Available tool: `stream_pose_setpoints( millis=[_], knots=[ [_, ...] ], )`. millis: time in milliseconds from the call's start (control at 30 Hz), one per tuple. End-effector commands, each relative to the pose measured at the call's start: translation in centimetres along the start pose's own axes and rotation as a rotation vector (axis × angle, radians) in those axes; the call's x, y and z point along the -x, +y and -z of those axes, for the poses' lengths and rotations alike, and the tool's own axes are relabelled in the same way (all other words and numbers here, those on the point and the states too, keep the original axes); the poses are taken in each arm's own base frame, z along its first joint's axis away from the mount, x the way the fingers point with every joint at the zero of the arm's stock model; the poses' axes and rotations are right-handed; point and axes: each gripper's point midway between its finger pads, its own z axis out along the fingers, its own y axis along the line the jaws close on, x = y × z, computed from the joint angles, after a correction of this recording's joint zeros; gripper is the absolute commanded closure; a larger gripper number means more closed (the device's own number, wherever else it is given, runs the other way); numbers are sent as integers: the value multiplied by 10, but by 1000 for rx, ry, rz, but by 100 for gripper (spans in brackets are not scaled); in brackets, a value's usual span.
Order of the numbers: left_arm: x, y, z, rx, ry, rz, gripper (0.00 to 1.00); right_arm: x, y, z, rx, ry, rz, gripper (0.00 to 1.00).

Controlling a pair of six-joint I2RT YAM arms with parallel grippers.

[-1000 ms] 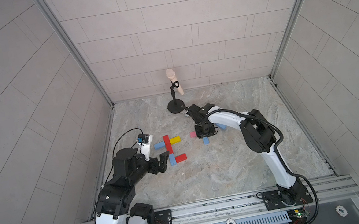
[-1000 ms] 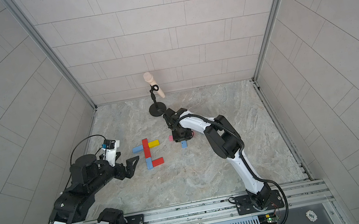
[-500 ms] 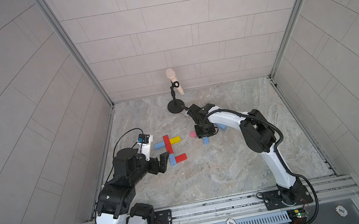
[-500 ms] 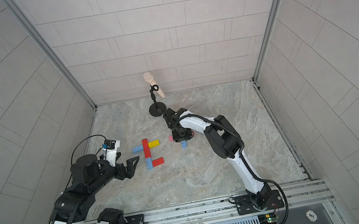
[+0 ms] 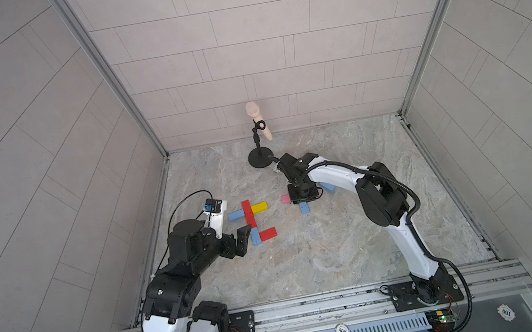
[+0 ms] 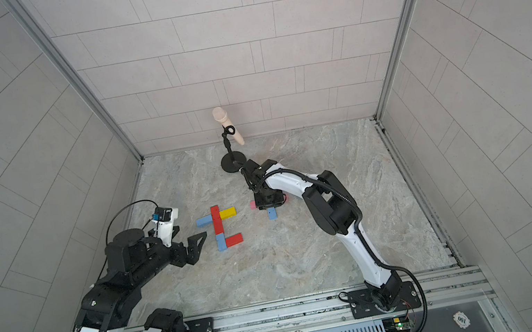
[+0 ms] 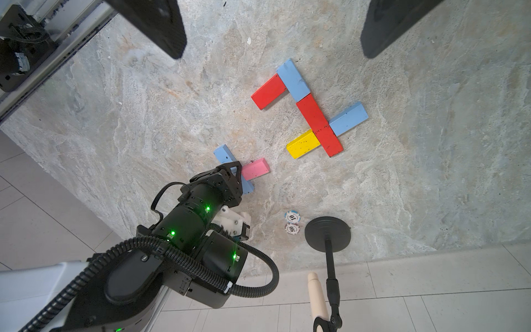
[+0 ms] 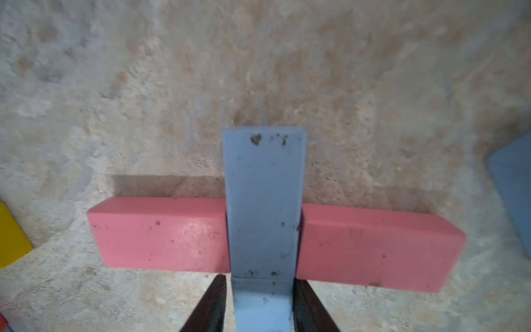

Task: Assemble the letter t with building blocks
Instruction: Assemble the building block at the center of the board.

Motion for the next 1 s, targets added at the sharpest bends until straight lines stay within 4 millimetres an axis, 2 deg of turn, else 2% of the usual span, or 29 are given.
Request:
stream_pose_setpoints(
  millis=[0,567,967],
  knots=[
    [-2,0,-2,-3,0,3,0,-1,1,2,-12,2,-12,59],
    [-1,0,0,-1,1,4,0,-3,-15,1,-73,2,-24,59],
    [-3,-1,1,-1,4,6,0,0,-7,5,-27,-10,-29,59]
  ],
)
